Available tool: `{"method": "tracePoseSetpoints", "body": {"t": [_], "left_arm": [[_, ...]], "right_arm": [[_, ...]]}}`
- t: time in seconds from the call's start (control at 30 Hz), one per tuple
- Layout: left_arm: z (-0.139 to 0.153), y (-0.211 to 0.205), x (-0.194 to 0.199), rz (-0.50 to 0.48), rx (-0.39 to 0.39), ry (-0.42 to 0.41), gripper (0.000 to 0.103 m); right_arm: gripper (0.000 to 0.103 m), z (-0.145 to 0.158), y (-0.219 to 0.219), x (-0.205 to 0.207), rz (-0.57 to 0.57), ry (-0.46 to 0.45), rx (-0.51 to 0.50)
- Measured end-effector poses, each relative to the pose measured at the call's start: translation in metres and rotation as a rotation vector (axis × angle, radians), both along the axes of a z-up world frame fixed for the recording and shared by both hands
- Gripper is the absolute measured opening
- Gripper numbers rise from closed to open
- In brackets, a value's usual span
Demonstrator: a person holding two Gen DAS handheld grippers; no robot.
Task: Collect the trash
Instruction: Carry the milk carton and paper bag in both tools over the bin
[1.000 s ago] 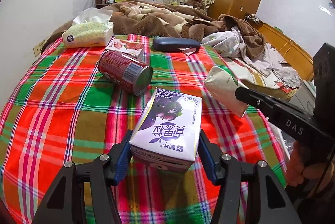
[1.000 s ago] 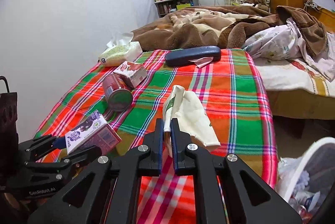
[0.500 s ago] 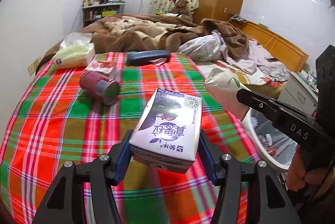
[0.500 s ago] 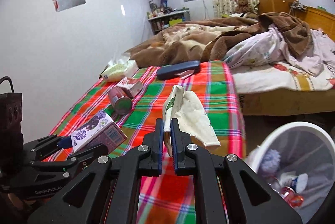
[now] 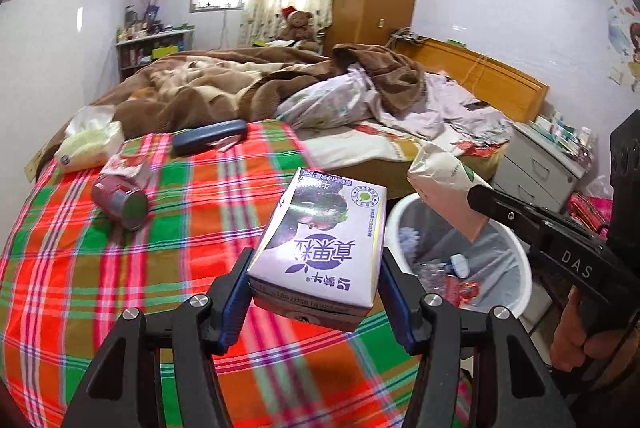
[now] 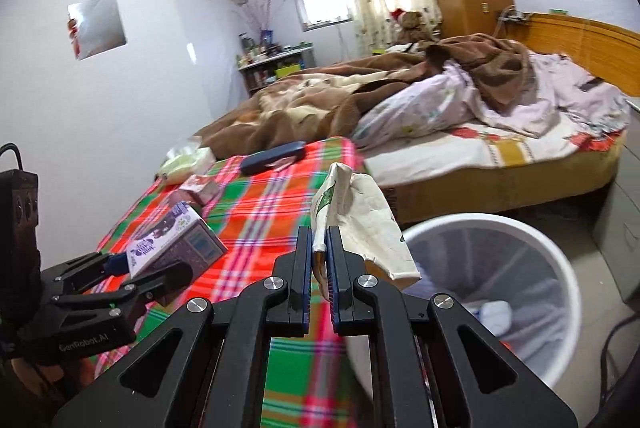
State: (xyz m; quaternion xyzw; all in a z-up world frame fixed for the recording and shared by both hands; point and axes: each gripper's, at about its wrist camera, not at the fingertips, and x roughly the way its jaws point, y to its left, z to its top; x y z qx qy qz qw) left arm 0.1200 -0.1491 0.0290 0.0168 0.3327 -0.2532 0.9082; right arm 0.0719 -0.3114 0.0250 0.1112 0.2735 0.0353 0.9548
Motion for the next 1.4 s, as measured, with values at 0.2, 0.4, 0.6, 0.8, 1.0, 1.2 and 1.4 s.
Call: {"method": "tracePoseSetpoints", "body": {"t": [0.2,0.4,0.6,0.8,1.0,1.2,1.4], "left_arm": [[0.002,-0.039,-0.009,-0.069,-0.001,-0.003,0.059],[-0.002,-0.073,-0.014,-0.136,-0.001,0.015,0.059],[-0.012,-0.107,-0.017,-0.189,0.013,0.038,0.059],[-0.026,-0.134,-0.012,-0.219,0.03,0.067,0.059],[-0.035,-0.153,-0.01,-0.251,0.042,0.083,0.059],[-0.038,-0.164,-0.009,-0.27,0.052,0.079,0.059],[-0.04,-0.163,-0.008,-0.265,0.057,0.078,0.06]], "right_arm": [[0.007,-0.001,-0.025,-0.016,-0.076,0.001,-0.007],[0.007,-0.01,-0.048,-0.027,-0.145,0.03,-0.026],[0.007,-0.022,-0.071,-0.034,-0.204,0.078,-0.014],[0.007,-0.036,-0.079,-0.036,-0.228,0.14,-0.045],[0.007,-0.047,-0.091,-0.037,-0.242,0.181,-0.033],[0.007,-0.054,-0.097,-0.037,-0.251,0.202,-0.026],[0.01,-0.057,-0.099,-0.036,-0.247,0.219,-0.018]]}}
